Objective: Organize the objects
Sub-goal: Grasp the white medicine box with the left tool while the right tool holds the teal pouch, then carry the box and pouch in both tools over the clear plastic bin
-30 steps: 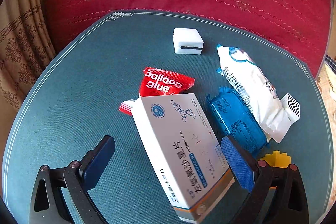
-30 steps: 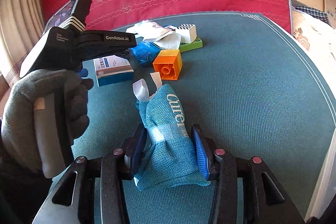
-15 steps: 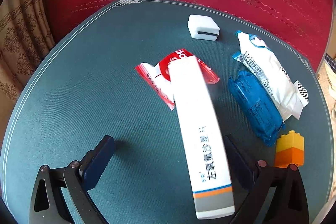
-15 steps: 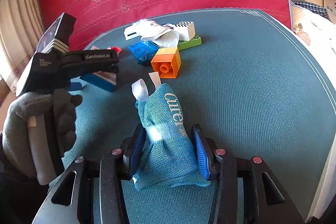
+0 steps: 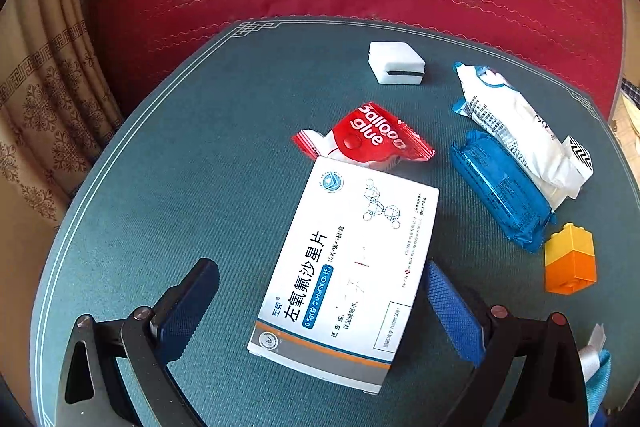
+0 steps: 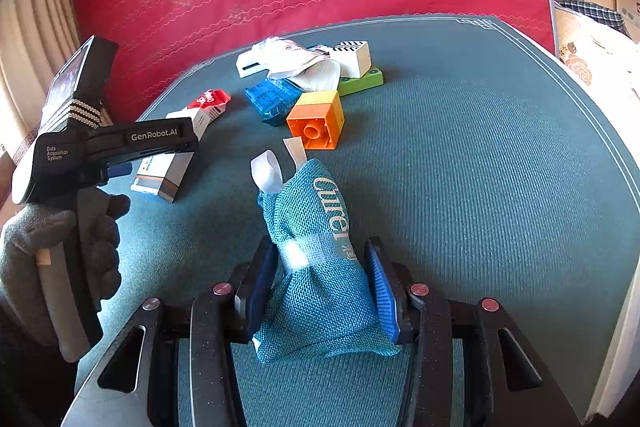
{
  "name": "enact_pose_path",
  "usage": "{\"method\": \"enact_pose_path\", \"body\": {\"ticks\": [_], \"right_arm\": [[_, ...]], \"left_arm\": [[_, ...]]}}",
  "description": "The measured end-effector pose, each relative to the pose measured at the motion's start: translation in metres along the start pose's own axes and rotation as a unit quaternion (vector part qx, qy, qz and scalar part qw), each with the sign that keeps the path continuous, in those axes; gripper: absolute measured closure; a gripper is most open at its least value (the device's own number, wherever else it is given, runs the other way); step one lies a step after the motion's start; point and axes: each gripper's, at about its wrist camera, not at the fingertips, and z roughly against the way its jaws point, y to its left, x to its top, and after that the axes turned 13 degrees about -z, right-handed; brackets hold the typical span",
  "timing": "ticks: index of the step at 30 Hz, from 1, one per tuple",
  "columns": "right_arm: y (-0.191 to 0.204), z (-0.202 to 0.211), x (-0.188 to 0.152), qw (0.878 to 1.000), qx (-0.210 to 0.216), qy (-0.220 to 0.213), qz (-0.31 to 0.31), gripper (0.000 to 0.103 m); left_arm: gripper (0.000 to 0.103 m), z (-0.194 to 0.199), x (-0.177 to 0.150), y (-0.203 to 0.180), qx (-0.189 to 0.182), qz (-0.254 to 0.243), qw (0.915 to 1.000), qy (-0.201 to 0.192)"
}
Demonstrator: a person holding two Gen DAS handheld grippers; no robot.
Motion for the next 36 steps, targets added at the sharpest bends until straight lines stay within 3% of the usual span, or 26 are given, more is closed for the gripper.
{"method": "enact_pose_path", "body": {"ticks": [10,15,18,21,26,30,36], "right_arm": [[0.001,-0.001,0.000,1.000,-0.006,0.002,0.008,0.055],[0.007,-0.004,0.001,1.000,-0.019,0.004,0.020,0.048],[0.011,-0.007,0.002,0.999,-0.031,0.003,0.026,0.046],[0.013,-0.009,0.002,0.999,-0.040,0.002,0.033,0.046],[0.009,-0.003,0.002,0.999,-0.037,0.006,0.020,0.056],[-0.006,0.015,0.005,1.000,-0.019,0.004,-0.017,0.056],[-0.029,0.049,0.007,0.998,-0.025,-0.018,-0.050,0.056]], "left_arm": [[0.002,-0.014,-0.004,-0.001,-0.023,-0.010,0.9997,0.002],[0.029,-0.006,-0.006,-0.005,-0.032,-0.027,0.9990,-0.017],[0.033,-0.002,-0.008,-0.007,-0.045,-0.033,0.9982,-0.022],[0.034,0.004,-0.009,-0.011,-0.060,-0.043,0.9968,-0.030],[0.035,0.022,-0.010,-0.020,-0.071,-0.063,0.9938,-0.058],[0.035,0.037,-0.013,-0.033,-0.079,-0.085,0.9904,-0.075],[0.035,0.053,-0.019,-0.057,-0.080,-0.123,0.9848,-0.093]]}}
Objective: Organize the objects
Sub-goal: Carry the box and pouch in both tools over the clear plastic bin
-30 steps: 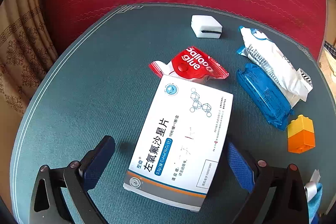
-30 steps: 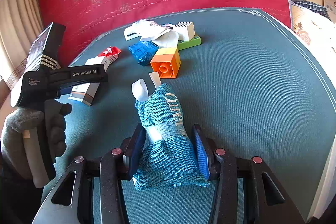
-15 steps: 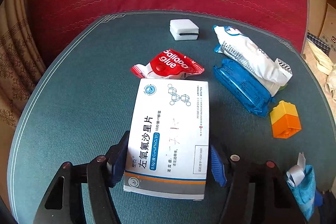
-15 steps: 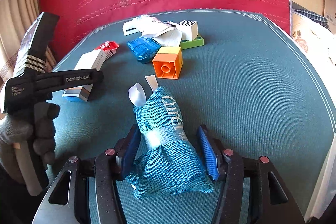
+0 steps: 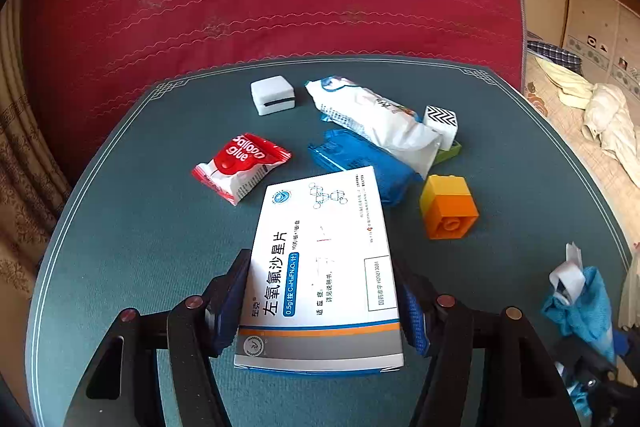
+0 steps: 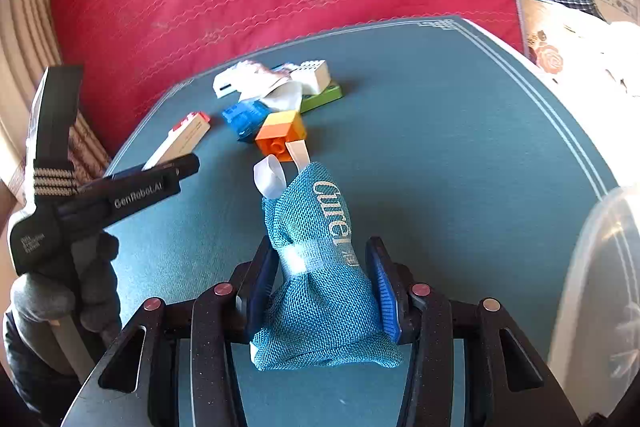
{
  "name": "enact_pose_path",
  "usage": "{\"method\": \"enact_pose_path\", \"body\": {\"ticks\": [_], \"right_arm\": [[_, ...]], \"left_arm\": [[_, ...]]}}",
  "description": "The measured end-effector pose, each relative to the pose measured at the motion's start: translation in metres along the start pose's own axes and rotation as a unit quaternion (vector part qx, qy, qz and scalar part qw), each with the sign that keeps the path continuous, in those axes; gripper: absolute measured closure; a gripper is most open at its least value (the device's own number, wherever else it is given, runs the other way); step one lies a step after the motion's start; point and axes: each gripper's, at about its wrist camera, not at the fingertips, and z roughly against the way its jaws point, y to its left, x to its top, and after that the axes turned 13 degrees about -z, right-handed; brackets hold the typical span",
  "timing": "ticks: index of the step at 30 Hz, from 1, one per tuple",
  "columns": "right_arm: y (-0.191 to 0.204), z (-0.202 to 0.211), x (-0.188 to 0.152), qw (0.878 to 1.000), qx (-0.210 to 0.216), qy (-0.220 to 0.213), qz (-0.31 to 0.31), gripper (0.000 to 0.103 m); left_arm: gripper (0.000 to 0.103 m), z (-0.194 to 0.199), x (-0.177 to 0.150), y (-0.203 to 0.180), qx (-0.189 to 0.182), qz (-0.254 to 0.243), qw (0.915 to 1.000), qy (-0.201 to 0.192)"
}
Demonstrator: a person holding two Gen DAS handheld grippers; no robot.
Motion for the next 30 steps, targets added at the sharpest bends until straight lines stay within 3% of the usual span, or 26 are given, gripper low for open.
{"method": "enact_pose_path", "body": {"ticks": [14,30], "right_arm": [[-0.066,0.067,0.005,0.996,-0.050,-0.055,-0.048,0.056],[-0.143,0.114,0.004,0.985,-0.116,-0.091,-0.093,0.056]], "left_arm": [[0.035,0.023,0.000,-0.059,-0.019,-0.070,0.9972,-0.018],[0.035,0.045,0.009,-0.136,-0.051,-0.148,0.9870,-0.038]]}}
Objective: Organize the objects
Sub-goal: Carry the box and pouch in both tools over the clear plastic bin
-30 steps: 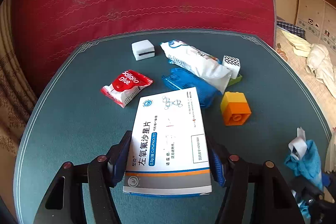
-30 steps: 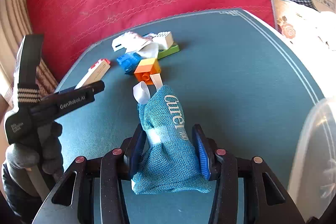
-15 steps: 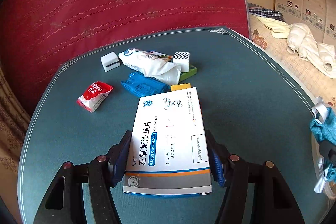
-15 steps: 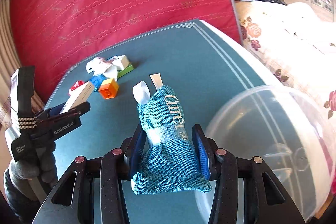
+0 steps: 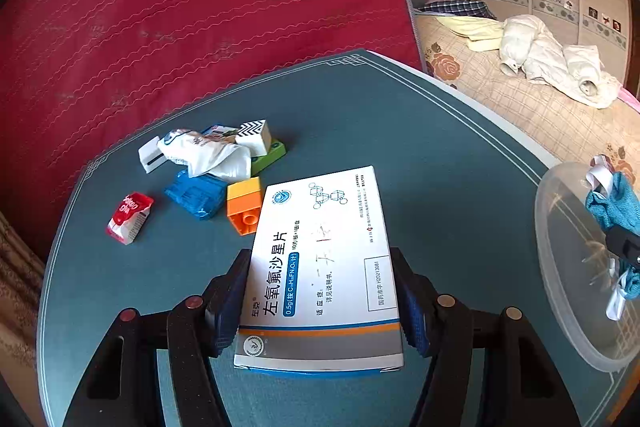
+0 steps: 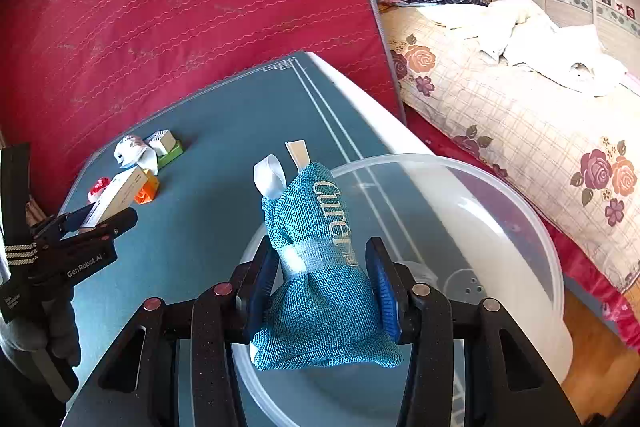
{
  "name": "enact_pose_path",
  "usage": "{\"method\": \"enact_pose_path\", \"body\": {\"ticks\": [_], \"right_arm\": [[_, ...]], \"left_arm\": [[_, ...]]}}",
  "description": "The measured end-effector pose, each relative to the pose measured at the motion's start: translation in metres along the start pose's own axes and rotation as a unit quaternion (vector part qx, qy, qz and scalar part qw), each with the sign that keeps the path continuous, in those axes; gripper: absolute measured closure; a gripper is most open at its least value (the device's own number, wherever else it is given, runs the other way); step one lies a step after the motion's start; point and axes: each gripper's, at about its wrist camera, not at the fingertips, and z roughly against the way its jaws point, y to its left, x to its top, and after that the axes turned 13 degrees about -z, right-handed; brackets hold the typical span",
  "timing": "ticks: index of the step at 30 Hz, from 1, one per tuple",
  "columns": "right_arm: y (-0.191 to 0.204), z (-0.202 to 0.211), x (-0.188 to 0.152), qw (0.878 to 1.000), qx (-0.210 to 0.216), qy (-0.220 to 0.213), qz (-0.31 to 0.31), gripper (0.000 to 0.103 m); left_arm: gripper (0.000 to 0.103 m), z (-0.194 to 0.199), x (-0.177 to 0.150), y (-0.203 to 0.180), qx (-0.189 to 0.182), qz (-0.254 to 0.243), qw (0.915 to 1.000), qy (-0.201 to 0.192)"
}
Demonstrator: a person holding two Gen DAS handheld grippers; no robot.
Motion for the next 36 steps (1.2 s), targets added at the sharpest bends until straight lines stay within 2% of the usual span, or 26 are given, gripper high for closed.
{"method": "enact_pose_path", "body": {"ticks": [11,20,25,32,34,36], "right_arm": [[-0.048,0.006,0.006,0.999,-0.033,-0.005,-0.012,0.056],[-0.066,0.008,0.013,0.999,-0.030,-0.008,-0.028,0.056],[-0.067,0.009,0.017,0.999,-0.034,-0.015,-0.025,0.056],[-0.067,0.007,0.019,0.999,-0.044,-0.022,-0.021,0.056],[-0.067,0.007,0.020,0.998,-0.048,-0.024,-0.017,0.056],[-0.067,0.007,0.020,0.998,-0.054,-0.027,-0.014,0.056]], "left_arm": [[0.035,0.005,0.022,-0.065,-0.041,-0.062,0.9972,-0.008],[0.035,0.010,0.044,-0.110,-0.112,-0.092,0.9892,-0.018],[0.035,0.006,0.054,-0.125,-0.145,-0.096,0.9846,-0.018],[0.034,0.001,0.058,-0.135,-0.168,-0.100,0.9806,-0.016],[0.032,0.000,0.058,-0.136,-0.174,-0.099,0.9797,-0.014],[0.025,-0.001,0.057,-0.135,-0.182,-0.094,0.9787,-0.013]]}}
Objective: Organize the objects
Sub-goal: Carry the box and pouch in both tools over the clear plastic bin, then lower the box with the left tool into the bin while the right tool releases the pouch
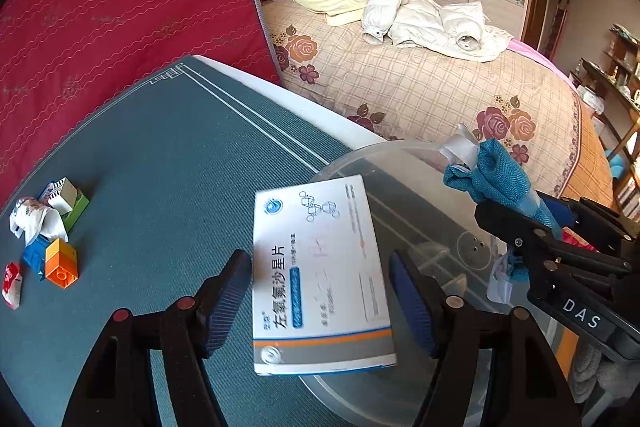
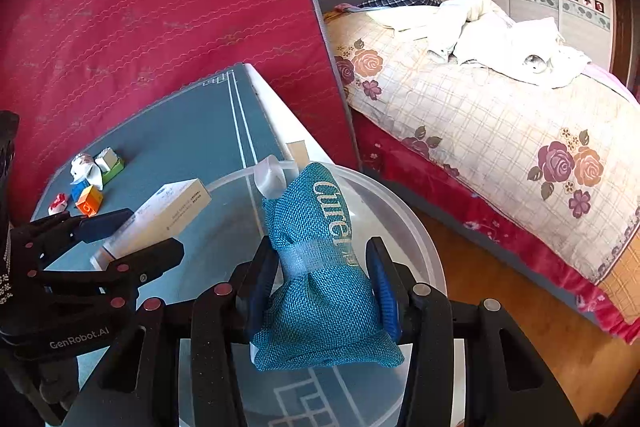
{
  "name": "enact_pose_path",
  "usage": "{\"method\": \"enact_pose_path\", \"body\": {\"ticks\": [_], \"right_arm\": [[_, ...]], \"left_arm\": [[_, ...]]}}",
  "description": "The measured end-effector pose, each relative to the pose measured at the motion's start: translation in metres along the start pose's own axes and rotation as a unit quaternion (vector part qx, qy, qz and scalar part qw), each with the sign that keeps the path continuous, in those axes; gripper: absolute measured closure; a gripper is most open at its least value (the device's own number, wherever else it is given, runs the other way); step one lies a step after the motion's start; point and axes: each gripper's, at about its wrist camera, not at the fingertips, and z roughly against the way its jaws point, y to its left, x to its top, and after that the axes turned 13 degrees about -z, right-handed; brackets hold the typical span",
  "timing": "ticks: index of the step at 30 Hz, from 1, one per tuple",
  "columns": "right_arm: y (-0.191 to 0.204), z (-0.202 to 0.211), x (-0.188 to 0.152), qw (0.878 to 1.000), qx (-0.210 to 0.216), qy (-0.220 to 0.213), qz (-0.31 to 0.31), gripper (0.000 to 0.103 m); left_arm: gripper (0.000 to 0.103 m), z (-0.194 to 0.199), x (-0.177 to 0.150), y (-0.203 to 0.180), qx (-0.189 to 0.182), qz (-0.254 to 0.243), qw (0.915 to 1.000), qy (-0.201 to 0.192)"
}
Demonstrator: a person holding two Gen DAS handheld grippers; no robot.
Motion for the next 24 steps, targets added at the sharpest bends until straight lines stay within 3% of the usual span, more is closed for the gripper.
{"method": "enact_pose_path", "body": {"ticks": [7,24], "right_arm": [[-0.001,0.002,0.001,1.000,-0.011,-0.012,0.000,0.055],[0.004,0.004,0.001,1.000,-0.015,-0.021,0.007,0.055]], "left_arm": [[0.018,0.005,-0.001,0.003,0.006,0.008,0.9999,-0.008],[0.015,0.013,-0.006,0.006,0.031,0.010,0.9994,-0.015]]}}
